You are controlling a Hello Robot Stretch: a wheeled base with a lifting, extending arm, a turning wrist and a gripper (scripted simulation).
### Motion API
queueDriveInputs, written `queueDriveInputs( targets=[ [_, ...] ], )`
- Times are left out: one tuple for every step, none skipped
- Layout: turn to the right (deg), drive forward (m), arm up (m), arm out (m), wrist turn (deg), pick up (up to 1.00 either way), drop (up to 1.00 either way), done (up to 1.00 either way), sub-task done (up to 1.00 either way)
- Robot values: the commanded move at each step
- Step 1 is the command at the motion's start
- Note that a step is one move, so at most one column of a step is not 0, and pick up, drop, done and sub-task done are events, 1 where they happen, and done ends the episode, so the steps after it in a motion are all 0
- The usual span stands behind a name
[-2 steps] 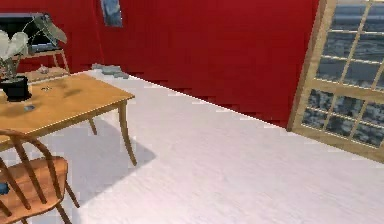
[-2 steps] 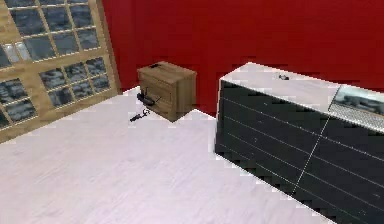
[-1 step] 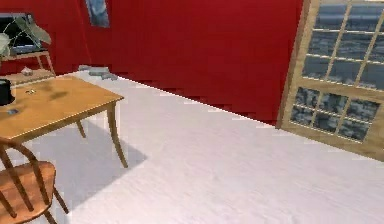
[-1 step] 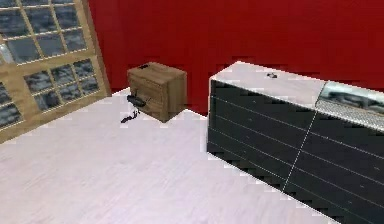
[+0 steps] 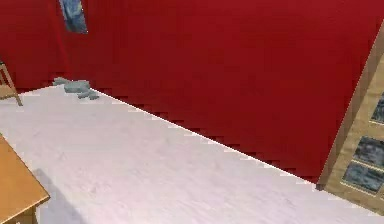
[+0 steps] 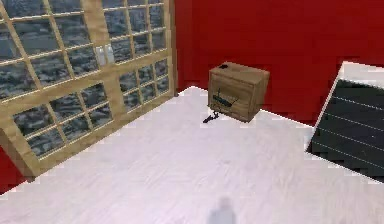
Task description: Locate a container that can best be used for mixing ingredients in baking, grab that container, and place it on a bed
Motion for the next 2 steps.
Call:
queueDriveInputs(
  targets=[
    [0.0, 0.95, 0.0, 0.0, 0.0, 0.0, 0.0, 0.0, 0.0],
    [-45.0, 0.0, 0.0, 0.0, 0.0, 0.0, 0.0, 0.0, 0.0]
  ],
)
